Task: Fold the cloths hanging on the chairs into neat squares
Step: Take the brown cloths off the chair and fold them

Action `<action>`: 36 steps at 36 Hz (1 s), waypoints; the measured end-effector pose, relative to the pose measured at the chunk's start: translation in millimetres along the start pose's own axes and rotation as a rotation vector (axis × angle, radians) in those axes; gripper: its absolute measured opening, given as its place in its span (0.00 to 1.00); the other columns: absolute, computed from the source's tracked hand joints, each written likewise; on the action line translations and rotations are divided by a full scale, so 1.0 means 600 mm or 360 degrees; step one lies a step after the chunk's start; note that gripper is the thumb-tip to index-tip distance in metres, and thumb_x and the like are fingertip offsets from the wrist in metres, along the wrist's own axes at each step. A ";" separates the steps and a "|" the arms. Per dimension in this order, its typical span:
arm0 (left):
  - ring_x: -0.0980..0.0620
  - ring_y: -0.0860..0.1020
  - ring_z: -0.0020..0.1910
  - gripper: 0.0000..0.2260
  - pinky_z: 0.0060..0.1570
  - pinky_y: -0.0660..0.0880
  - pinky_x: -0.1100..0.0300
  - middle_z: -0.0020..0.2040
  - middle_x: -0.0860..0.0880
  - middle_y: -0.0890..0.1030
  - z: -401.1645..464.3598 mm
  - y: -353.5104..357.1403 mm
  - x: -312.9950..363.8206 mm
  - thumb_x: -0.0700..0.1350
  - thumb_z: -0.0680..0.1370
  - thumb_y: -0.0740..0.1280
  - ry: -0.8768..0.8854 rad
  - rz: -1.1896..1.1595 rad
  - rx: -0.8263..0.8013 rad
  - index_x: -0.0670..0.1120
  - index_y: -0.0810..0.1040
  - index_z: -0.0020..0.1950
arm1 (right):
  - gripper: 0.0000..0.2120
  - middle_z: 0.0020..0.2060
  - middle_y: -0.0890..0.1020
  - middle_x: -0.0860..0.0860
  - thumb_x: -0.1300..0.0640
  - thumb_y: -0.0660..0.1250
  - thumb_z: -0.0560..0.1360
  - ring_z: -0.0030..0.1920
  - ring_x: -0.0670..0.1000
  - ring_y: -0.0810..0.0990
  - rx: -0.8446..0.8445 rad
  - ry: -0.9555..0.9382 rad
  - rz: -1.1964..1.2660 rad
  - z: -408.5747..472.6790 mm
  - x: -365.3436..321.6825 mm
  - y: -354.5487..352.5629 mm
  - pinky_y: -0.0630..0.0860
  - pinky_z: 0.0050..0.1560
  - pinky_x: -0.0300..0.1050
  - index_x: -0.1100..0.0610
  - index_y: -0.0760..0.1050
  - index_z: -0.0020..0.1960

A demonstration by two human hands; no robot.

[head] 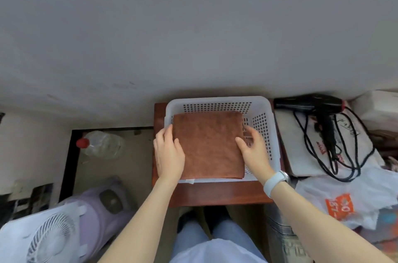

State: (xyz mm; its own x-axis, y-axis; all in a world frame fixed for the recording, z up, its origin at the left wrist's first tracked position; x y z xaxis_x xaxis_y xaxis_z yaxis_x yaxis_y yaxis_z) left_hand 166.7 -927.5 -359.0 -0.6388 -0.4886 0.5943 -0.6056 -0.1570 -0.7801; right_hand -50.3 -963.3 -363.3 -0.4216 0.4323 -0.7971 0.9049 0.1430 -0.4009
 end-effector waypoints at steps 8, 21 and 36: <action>0.43 0.59 0.72 0.21 0.69 0.60 0.45 0.71 0.41 0.65 -0.008 0.046 0.031 0.45 0.77 0.54 0.0787 0.0666 -0.0116 0.44 0.64 0.71 | 0.24 0.66 0.70 0.60 0.60 0.55 0.71 0.69 0.60 0.64 -0.0026 -0.1195 -0.1413 -0.031 -0.041 0.060 0.56 0.71 0.60 0.58 0.68 0.66; 0.39 0.55 0.73 0.25 0.71 0.51 0.45 0.73 0.37 0.60 0.059 0.102 0.002 0.51 0.77 0.51 0.0692 0.0719 -0.0300 0.43 0.59 0.73 | 0.26 0.73 0.58 0.60 0.46 0.51 0.76 0.73 0.64 0.52 -0.0257 -0.1037 -0.1626 0.076 0.008 0.101 0.47 0.72 0.64 0.47 0.56 0.73; 0.42 0.50 0.75 0.30 0.72 0.42 0.47 0.75 0.39 0.54 0.070 0.092 0.020 0.55 0.75 0.40 0.0628 0.0988 -0.0491 0.46 0.52 0.75 | 0.30 0.75 0.45 0.57 0.43 0.39 0.73 0.74 0.59 0.38 -0.0480 -0.0825 -0.1732 0.074 -0.023 0.097 0.36 0.71 0.58 0.46 0.45 0.75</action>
State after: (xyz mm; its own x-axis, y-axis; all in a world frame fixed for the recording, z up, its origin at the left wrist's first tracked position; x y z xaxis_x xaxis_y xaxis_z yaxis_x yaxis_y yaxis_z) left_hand 145.9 -978.0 -403.1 -0.9885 -0.0598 0.1392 -0.1510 0.3173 -0.9362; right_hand 5.7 -1000.5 -395.6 -0.8728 -0.4320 -0.2272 0.0188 0.4354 -0.9000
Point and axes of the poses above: each hand's wrist, its own z-axis towards the middle knuckle, its own y-axis out of the palm, x = y × z, the point moved 4 cm from there along z, towards the middle knuckle
